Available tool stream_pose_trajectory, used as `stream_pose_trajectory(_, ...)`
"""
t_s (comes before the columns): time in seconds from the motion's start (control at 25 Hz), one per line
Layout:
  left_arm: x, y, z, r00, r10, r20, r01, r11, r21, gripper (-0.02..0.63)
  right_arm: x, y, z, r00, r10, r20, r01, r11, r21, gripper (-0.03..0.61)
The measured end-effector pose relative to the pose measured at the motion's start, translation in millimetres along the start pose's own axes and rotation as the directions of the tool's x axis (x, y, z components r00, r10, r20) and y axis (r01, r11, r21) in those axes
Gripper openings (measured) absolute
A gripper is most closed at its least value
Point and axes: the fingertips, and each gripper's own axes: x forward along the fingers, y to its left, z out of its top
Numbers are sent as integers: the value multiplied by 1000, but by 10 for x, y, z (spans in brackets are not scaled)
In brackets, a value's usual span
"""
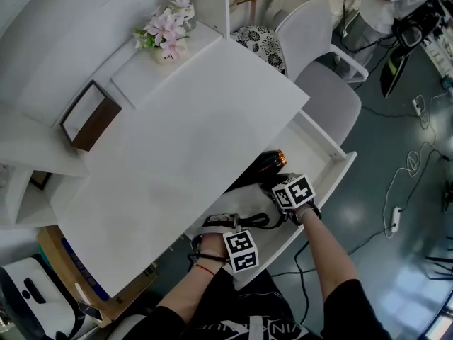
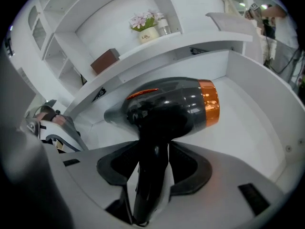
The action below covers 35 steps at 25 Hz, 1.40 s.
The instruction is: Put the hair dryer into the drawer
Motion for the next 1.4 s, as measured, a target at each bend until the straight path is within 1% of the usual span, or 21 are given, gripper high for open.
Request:
stream_pose_trajectory(0.12, 30, 0, -3, 1000, -3, -9, 3, 1000, 7, 169, 5, 2, -39, 999, -34, -39, 32, 997, -64, 188)
stream_pose_trajectory(0.24, 67, 12, -16, 1000, -9, -14, 9, 1000, 7, 169, -18, -18, -85, 995, -47, -84, 40, 995, -92, 216)
stream_pose_trajectory(0.32, 89, 13, -23, 1000, -15, -18, 15, 1000, 10, 169, -69, -21, -98, 994, -56, -95, 45, 992, -117, 228)
stream_pose_trajectory(0.48, 134, 5, -49, 999, -34, -39, 35, 999, 25, 170, -203, 4, -72, 994, -62, -88, 46, 984, -173, 245)
stream_pose_trajectory(0.56, 152, -2, -60, 998, -37, -52, 39, 998, 40, 170, -274, 24, -53, 995, -58, -77, 43, 983, -180, 247)
stream_pose_trajectory(0.68, 186, -6, -71, 997, -37, -66, 41, 997, 61, 170, -372, 78, -9, 999, -37, -35, 30, 983, -181, 247)
stream_pose_trajectory(0.84, 207, 10, -86, 997, -19, -75, 24, 997, 71, 170, -465, 155, -35, 1000, -19, -6, 18, 980, -199, 247)
stream_pose_trajectory(0.96, 206, 26, -108, 997, -13, -81, 19, 997, 80, 203, -514, 178, -85, 1000, -21, 0, 21, 979, -205, 247)
stream_pose_trajectory(1.04, 186, 48, -113, 997, -9, -71, 14, 997, 73, 215, -556, 191, -112, 1000, -27, 13, 29, 979, -200, 247)
stream_pose_trajectory(1.16, 129, 111, -93, 999, 27, -46, -25, 998, 57, 224, -632, 225, -150, 999, -32, 34, 38, 980, -196, 247)
stream_pose_trajectory(1.28, 53, 180, -42, 995, 98, -9, -98, 994, 45, 224, -710, 275, -184, 998, -34, 49, 44, 978, -205, 244)
stream_pose_trajectory(1.32, 13, 209, -9, 991, 131, 12, -131, 991, 38, 224, -742, 286, -185, 997, -41, 60, 53, 976, -211, 230)
stream_pose_trajectory(1.4, -87, 265, 70, 979, 192, 65, -193, 981, 3, 212, -815, 302, -170, 993, -64, 96, 84, 972, -218, 148)
